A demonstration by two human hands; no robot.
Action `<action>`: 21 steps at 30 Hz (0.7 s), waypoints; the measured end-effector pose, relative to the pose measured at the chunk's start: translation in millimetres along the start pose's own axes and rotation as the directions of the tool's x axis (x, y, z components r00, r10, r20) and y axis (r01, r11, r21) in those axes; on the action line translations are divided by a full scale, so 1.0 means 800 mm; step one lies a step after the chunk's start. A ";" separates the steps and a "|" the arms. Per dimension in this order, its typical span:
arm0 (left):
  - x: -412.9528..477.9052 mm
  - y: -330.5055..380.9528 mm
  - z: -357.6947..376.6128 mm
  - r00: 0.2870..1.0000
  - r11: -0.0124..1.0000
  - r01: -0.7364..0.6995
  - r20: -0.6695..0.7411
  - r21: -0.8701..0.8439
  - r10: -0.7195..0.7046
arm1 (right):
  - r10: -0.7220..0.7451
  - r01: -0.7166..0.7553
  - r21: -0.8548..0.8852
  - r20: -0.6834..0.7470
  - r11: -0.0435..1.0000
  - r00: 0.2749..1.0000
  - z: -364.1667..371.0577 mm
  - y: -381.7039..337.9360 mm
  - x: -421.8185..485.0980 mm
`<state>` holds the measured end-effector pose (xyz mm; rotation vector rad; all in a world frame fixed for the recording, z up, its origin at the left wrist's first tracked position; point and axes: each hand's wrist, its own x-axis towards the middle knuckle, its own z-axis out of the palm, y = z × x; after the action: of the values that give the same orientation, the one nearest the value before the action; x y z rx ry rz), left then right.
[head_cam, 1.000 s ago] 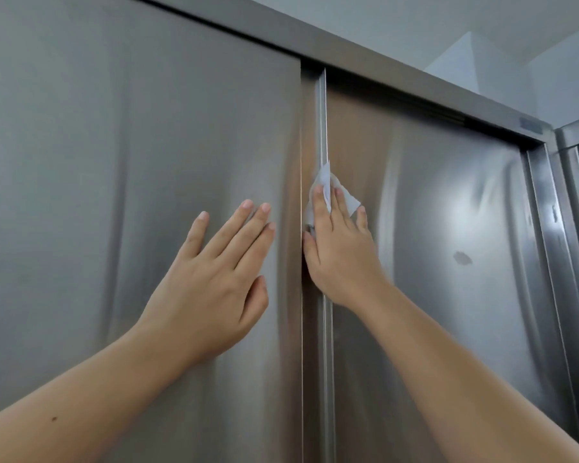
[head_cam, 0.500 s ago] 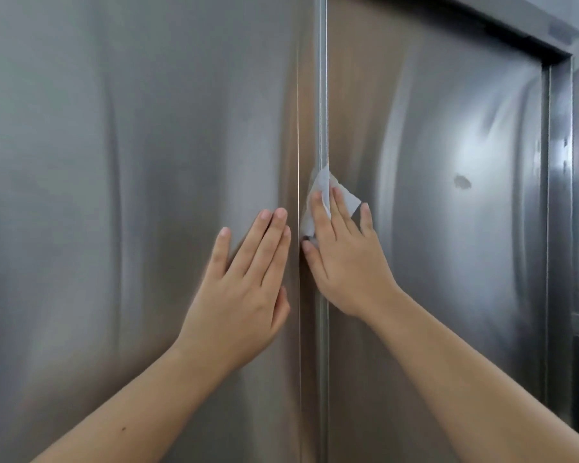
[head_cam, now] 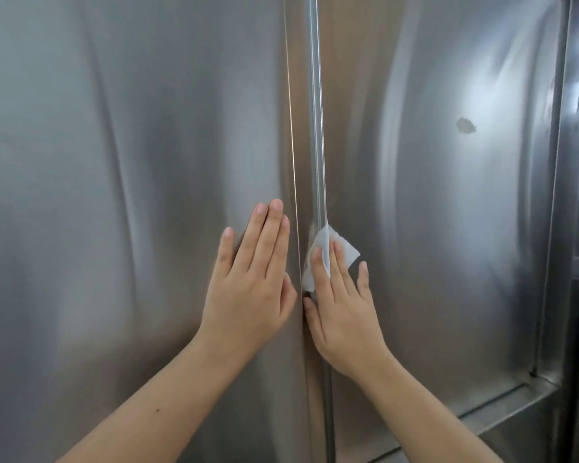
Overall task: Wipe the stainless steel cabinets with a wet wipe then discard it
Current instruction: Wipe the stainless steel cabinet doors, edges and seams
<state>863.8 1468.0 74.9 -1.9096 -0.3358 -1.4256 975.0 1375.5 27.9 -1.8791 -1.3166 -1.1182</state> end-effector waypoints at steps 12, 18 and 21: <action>-0.046 0.019 0.005 0.999 0.998 -0.009 0.051 0.057 0.006 | -0.028 0.029 0.026 -0.035 0.999 0.999 0.013 0.012 0.008; -0.089 0.034 0.013 0.997 0.997 -0.031 0.071 0.068 0.026 | -0.038 0.042 0.090 -0.049 0.995 0.998 0.057 0.010 -0.087; -0.118 0.049 0.015 0.996 0.996 -0.036 0.083 0.085 0.029 | -0.045 0.048 0.088 -0.042 0.995 0.998 0.057 0.014 -0.087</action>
<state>862.5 1467.9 -27.7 -1.8984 -0.3967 -1.2939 987.9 1377.8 -54.7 -1.7611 -1.3712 -1.0966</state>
